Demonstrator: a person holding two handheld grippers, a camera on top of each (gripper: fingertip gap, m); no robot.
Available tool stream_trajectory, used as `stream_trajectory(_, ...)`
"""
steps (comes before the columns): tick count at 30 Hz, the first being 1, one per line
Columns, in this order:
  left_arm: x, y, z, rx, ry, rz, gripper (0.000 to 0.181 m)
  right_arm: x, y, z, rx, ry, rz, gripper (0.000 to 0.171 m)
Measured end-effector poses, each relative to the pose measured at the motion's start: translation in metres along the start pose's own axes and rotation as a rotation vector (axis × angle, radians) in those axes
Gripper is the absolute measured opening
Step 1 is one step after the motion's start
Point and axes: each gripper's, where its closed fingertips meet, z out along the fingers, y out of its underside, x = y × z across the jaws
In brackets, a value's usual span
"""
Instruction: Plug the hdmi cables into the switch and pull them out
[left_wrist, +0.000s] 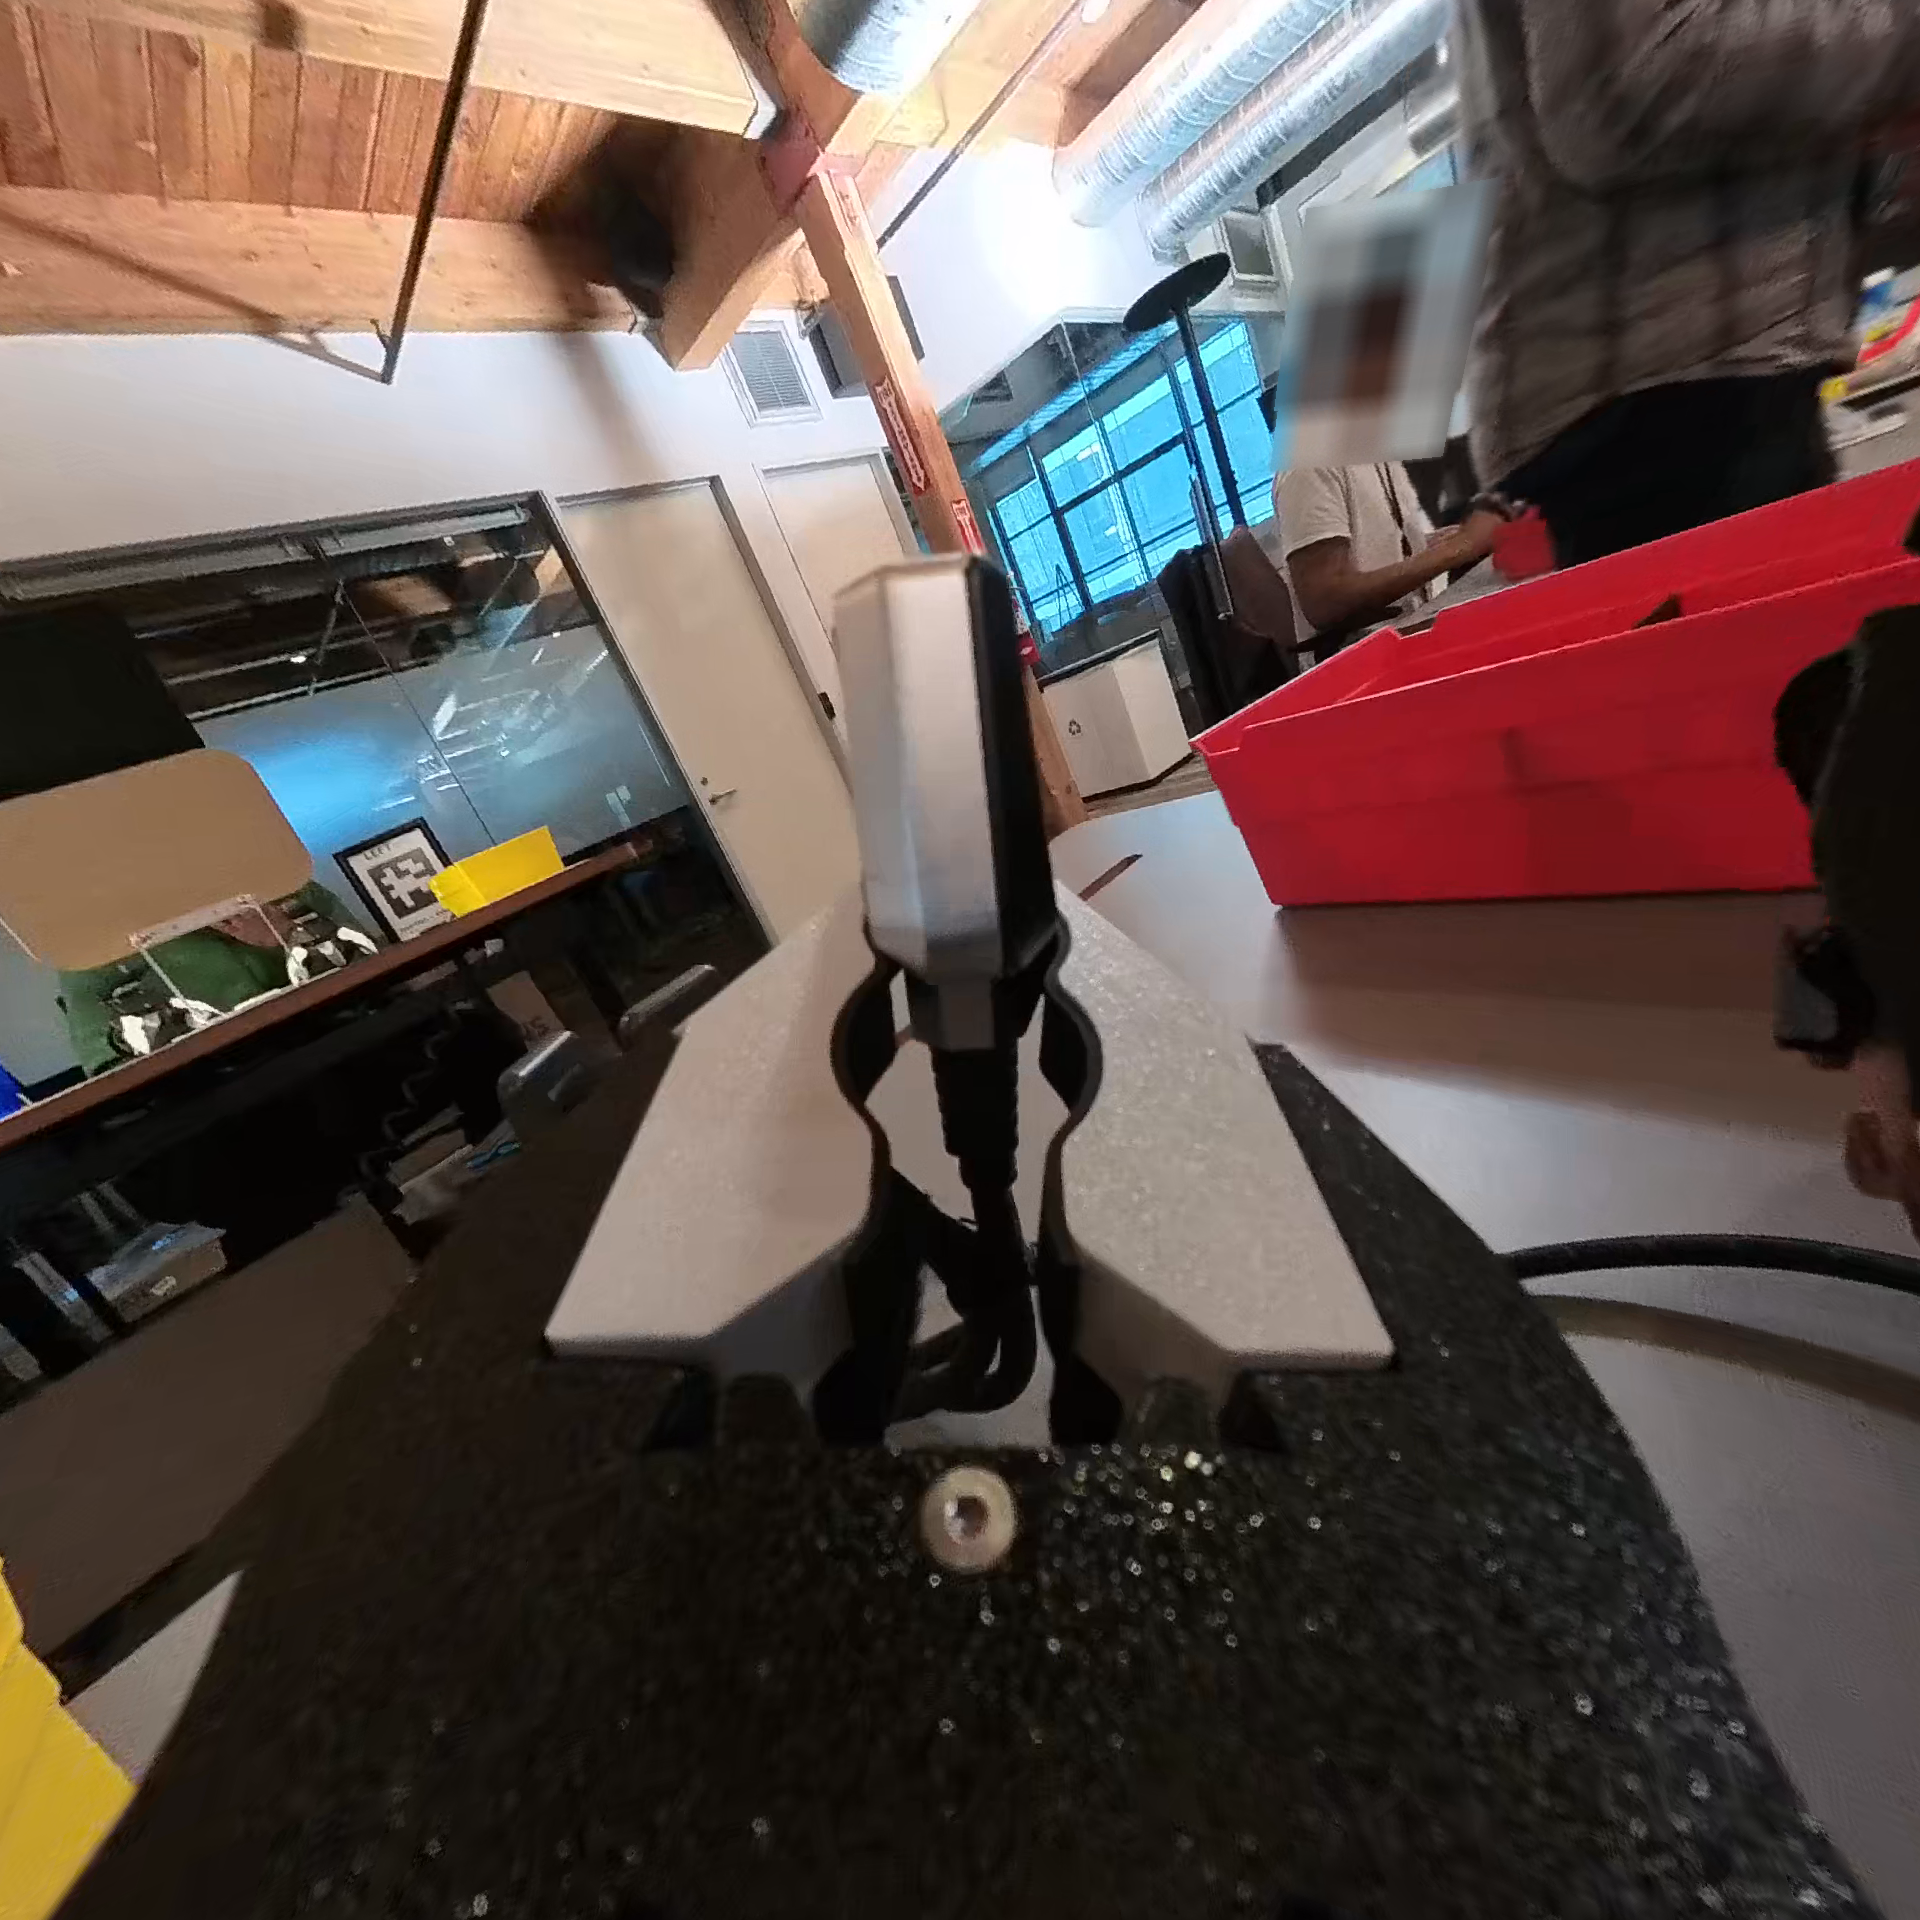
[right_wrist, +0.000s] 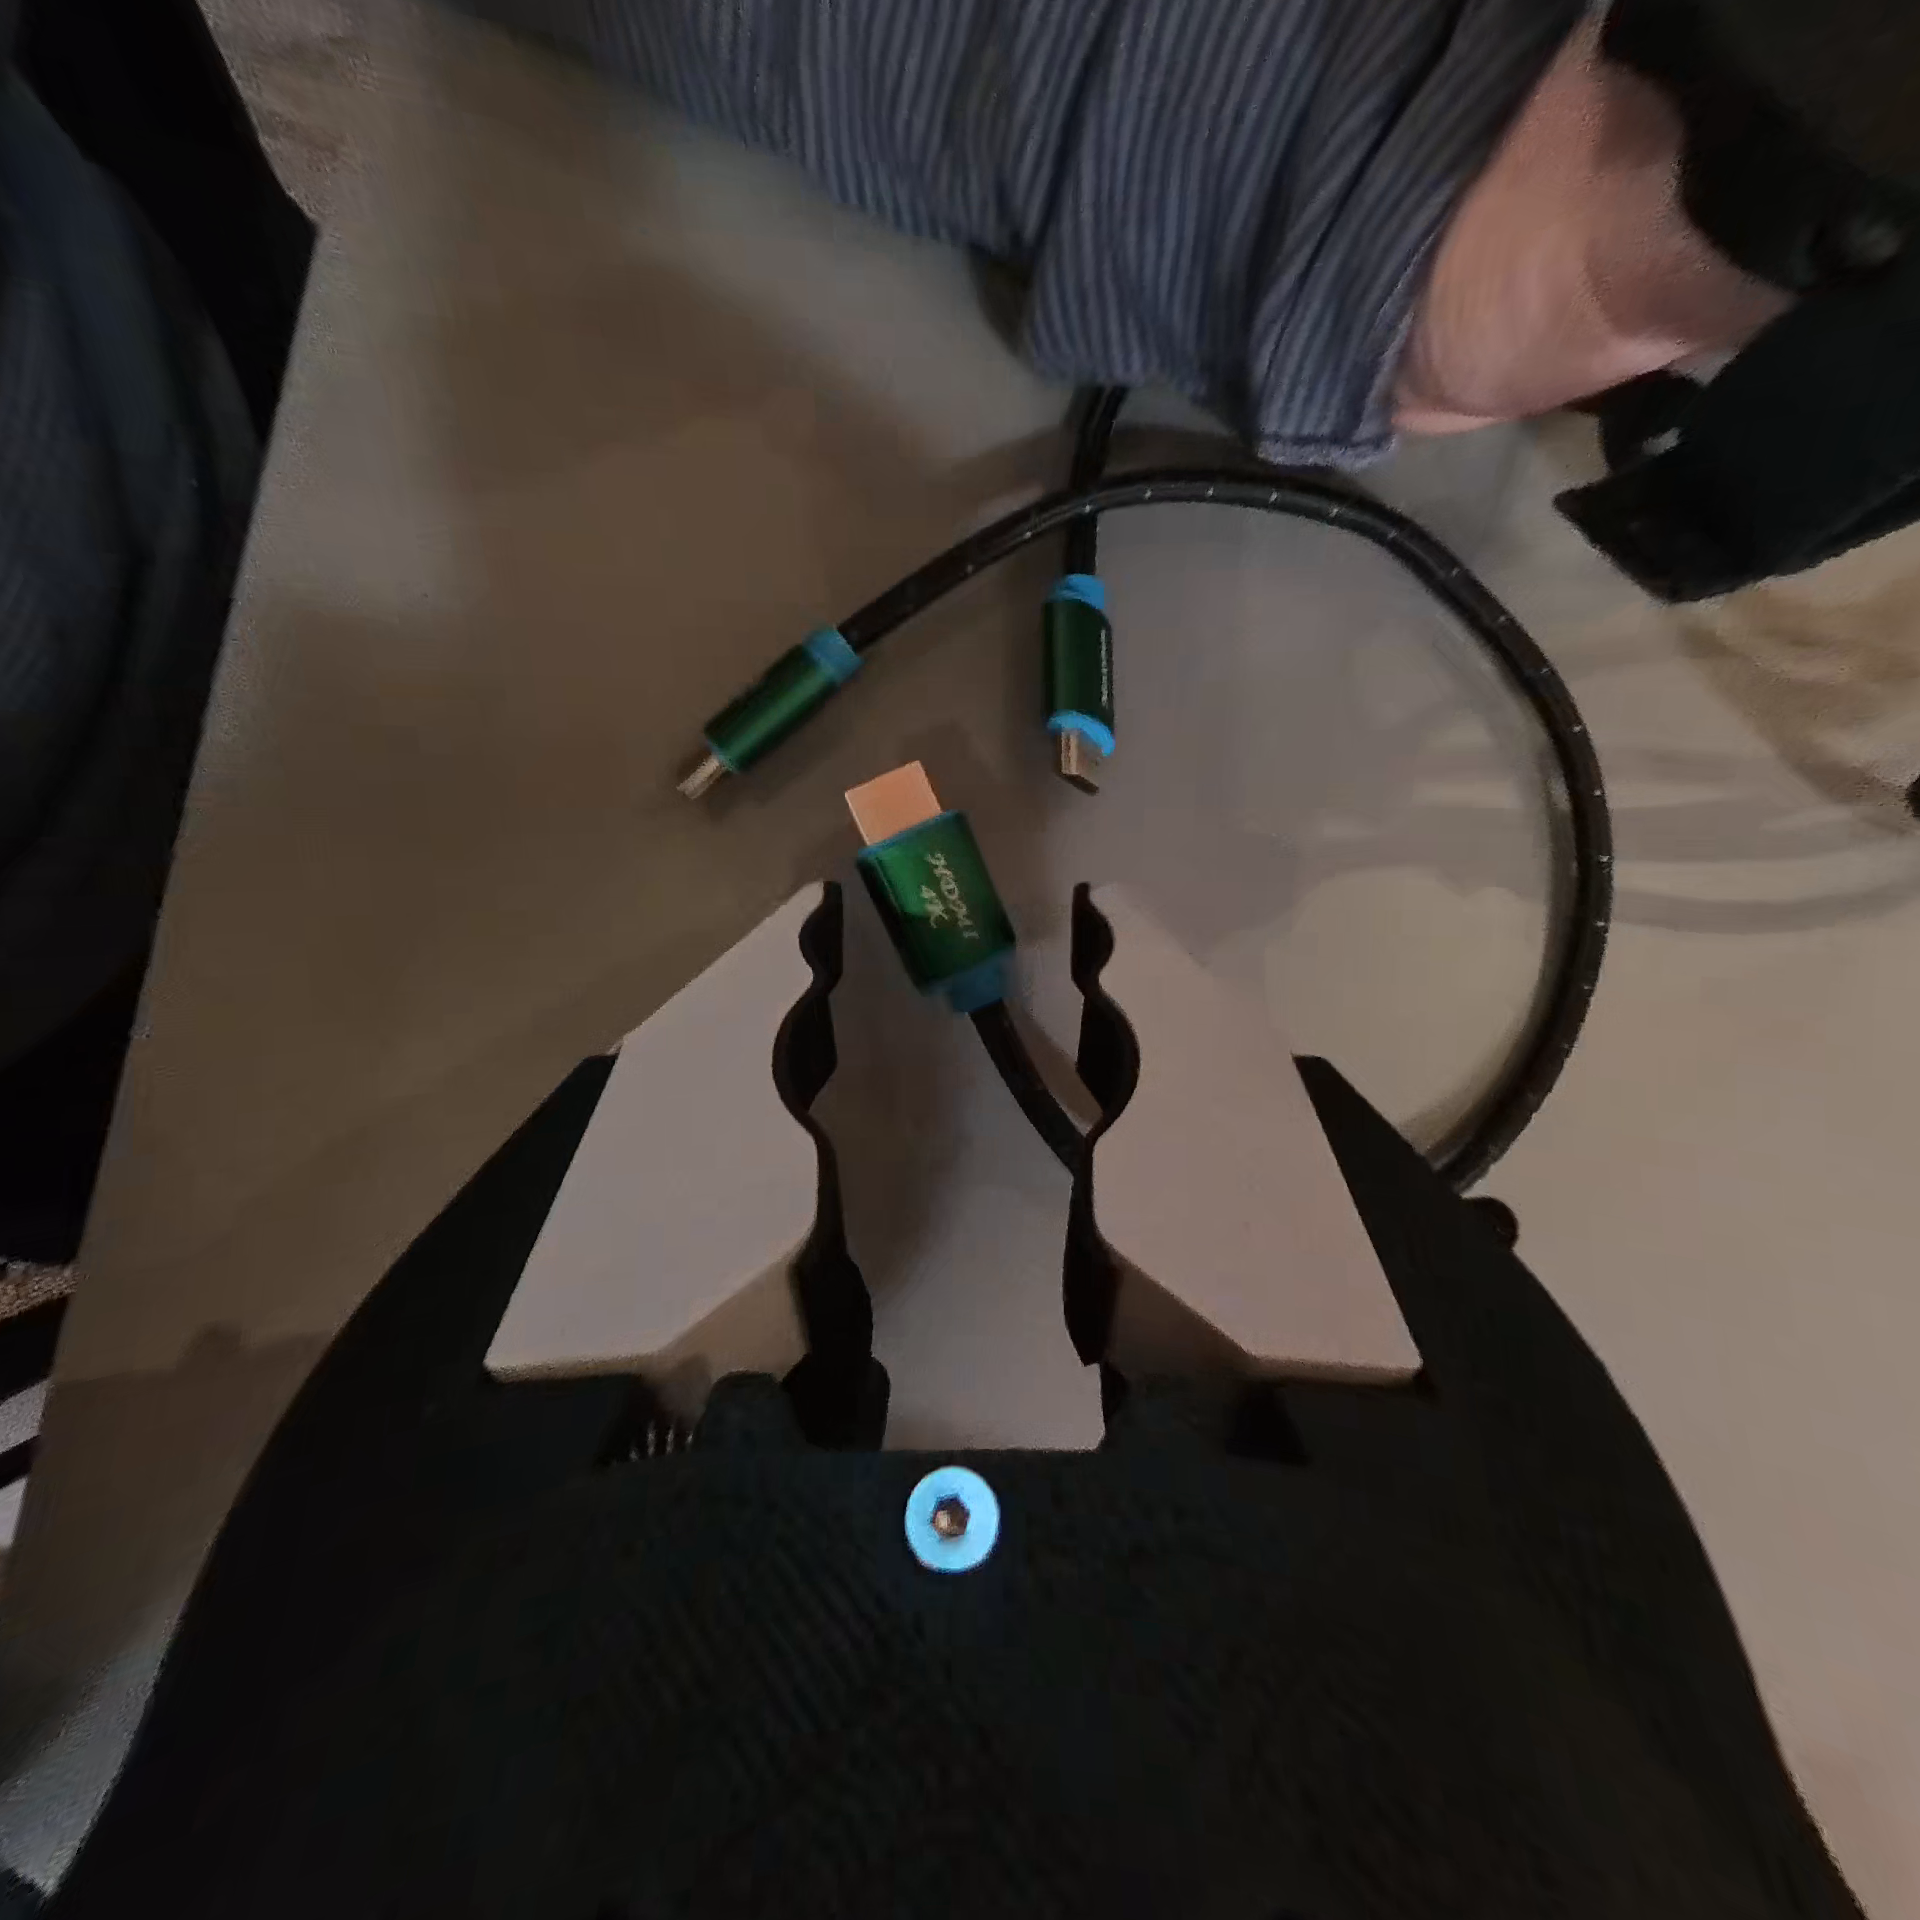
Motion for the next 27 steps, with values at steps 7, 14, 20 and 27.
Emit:
stream_trajectory(7, 0.002, 0.006, 0.001, -0.007, 0.023, -0.046, 0.021, 0.018, -0.003, -0.016, 0.073, 0.106, 0.034, 0.021)
stream_trajectory(14, -0.005, 0.001, 0.0, 0.024, 0.009, -0.102, 0.021, 0.078, -0.022, -0.103, 0.121, 0.698, -0.143, 0.01)
stream_trajectory(20, -0.001, -0.008, 0.0, 0.024, 0.042, -0.053, 0.02, 0.106, -0.023, -0.157, 0.029, 1.148, -0.277, 0.009)
stream_trajectory(27, 0.011, -0.049, 0.003, 0.027, 0.115, 0.187, 0.02, 0.098, -0.055, -0.203, 0.078, 1.473, -0.461, 0.009)
